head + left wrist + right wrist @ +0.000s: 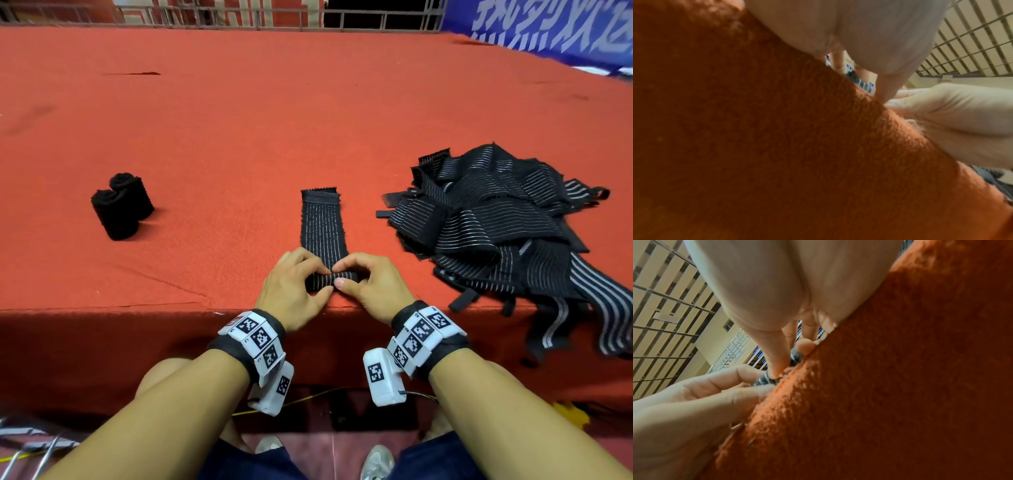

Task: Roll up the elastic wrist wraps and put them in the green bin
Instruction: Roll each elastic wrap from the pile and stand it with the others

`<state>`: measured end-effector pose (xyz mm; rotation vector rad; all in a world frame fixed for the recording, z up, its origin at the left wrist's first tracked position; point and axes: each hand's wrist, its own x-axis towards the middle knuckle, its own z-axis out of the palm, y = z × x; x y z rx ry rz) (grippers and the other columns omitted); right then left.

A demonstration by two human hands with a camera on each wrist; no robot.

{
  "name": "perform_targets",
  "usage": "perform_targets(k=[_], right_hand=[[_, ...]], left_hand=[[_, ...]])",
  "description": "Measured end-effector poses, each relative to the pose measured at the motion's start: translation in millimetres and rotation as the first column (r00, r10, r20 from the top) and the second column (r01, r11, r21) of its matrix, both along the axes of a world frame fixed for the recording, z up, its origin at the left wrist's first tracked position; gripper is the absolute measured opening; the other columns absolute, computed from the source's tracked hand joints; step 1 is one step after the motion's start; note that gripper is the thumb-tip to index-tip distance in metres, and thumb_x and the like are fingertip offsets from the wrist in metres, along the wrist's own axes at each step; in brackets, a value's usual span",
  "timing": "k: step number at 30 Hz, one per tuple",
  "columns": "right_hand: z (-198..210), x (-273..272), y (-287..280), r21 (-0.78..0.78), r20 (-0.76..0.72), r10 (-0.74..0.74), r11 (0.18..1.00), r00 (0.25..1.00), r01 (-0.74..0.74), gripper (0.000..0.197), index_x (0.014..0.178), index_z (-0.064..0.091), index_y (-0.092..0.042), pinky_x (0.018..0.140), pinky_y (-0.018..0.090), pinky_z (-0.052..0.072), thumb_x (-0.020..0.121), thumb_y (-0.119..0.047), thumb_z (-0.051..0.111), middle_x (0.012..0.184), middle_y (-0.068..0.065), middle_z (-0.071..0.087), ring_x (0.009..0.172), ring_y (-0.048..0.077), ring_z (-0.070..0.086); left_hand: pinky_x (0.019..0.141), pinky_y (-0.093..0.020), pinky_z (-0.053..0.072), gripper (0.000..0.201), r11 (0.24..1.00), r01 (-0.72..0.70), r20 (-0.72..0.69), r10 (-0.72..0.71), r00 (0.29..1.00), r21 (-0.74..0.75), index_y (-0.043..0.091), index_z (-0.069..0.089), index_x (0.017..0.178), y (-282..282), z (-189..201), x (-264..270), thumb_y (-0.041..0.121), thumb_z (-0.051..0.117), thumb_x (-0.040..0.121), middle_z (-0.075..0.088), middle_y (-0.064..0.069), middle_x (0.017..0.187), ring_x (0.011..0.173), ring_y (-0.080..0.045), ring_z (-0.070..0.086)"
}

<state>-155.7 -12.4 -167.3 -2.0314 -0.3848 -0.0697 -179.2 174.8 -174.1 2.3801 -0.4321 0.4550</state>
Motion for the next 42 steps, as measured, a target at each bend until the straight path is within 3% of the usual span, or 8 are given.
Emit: perform_targets(k=[6,10,15,20,27,34,39,42], right_hand=[[-1.3,3.5,-0.2,0.072,0.002,-0.018,0.997,1.0,0.018,0.015,0.094,0.071,-0.027,0.085,0.026,0.052,0.09,-0.013,0.073,0.087,-0.01,0.072,0.084,0.007,0.066],[1.5,1.1,-0.1,0.074,0.057,-0.019,0.997,0.998,0.015,0.008,0.094,0.071,-0.019,0.08,0.017,0.046,0.094,-0.012,0.068,0.085,-0.014,0.069,0.08,-0.003,0.061],[0.6,-3.2,-1.0,0.076,0.053,-0.001,0.997,0.999,-0.003,0.022,0.093,0.071,-0.029,0.08,0.017,0.044,0.083,-0.011,0.08,0.101,-0.011,0.066,0.082,-0.002,0.058],[-2.0,1.7,-0.7,0.026,0.004,0.001,1.0,1.0,-0.001,0.013,0.091,0.072,-0.035,0.079,0.031,0.051,0.084,-0.025,0.077,0.087,-0.014,0.072,0.076,0.0,0.061],[-2.6,12.2,0.7,0.015,-0.04,-0.039,0.999,0.998,0.04,0.008,0.088,0.078,-0.027,0.075,0.028,0.046,0.093,-0.027,0.071,0.076,-0.02,0.071,0.07,-0.003,0.059],[-2.5,5.6,-3.9,0.108,-0.016,0.008,0.994,1.0,-0.007,0.028,0.102,0.073,-0.031,0.091,0.028,0.052,0.079,-0.019,0.085,0.112,-0.009,0.067,0.098,0.012,0.068],[-0.6,4.8,-1.4,0.047,0.001,-0.019,0.999,1.0,0.019,0.014,0.098,0.076,-0.026,0.071,0.023,0.047,0.085,-0.024,0.08,0.076,-0.018,0.066,0.067,0.001,0.054],[-2.1,8.1,-0.4,0.029,-0.015,-0.034,0.999,0.999,0.035,0.006,0.095,0.076,-0.025,0.071,0.022,0.046,0.09,-0.027,0.075,0.078,-0.015,0.069,0.066,-0.001,0.054]], left_hand=[[0.084,-0.028,0.044,0.036,0.998,0.027,-0.018,-0.028,0.999,-0.058,0.026,0.068,0.11,5.8,4.1,1.8,0.022,0.081,0.076,0.065,0.012,0.102,0.094,-0.012,0.052],[0.087,-0.031,0.043,0.024,0.997,-0.012,-0.08,0.006,0.997,-0.073,0.024,0.073,0.105,4.6,8.2,0.8,0.029,0.081,0.083,0.072,0.005,0.1,0.092,-0.014,0.059],[0.083,-0.029,0.046,0.013,0.992,-0.069,-0.184,0.049,0.982,-0.104,0.024,0.076,0.1,3.0,13.6,2.1,0.032,0.071,0.092,0.075,0.007,0.093,0.087,-0.013,0.064],[0.076,-0.026,0.042,0.013,0.993,-0.08,-0.208,0.059,0.976,-0.091,0.026,0.075,0.099,2.5,13.3,5.0,0.034,0.067,0.094,0.07,0.011,0.088,0.082,-0.009,0.061],[0.074,-0.004,0.033,0.03,0.995,0.01,-0.155,-0.026,0.988,-0.104,0.03,0.071,0.107,7.0,14.0,3.1,0.026,0.082,0.079,0.056,0.021,0.093,0.087,0.011,0.053],[0.072,-0.014,0.038,0.01,0.982,-0.082,-0.253,0.036,0.967,-0.17,0.028,0.075,0.099,7.8,15.0,8.2,0.035,0.072,0.092,0.07,0.016,0.087,0.08,0.003,0.06],[0.071,-0.023,0.037,0.013,0.987,-0.086,-0.236,0.052,0.97,-0.133,0.028,0.074,0.098,5.5,14.8,6.4,0.038,0.065,0.095,0.069,0.012,0.085,0.078,-0.006,0.06],[0.08,-0.026,0.04,0.03,0.997,-0.06,-0.165,0.05,0.985,-0.055,0.03,0.067,0.113,3.3,11.0,2.9,0.041,0.071,0.086,0.059,0.015,0.1,0.092,-0.007,0.056]])
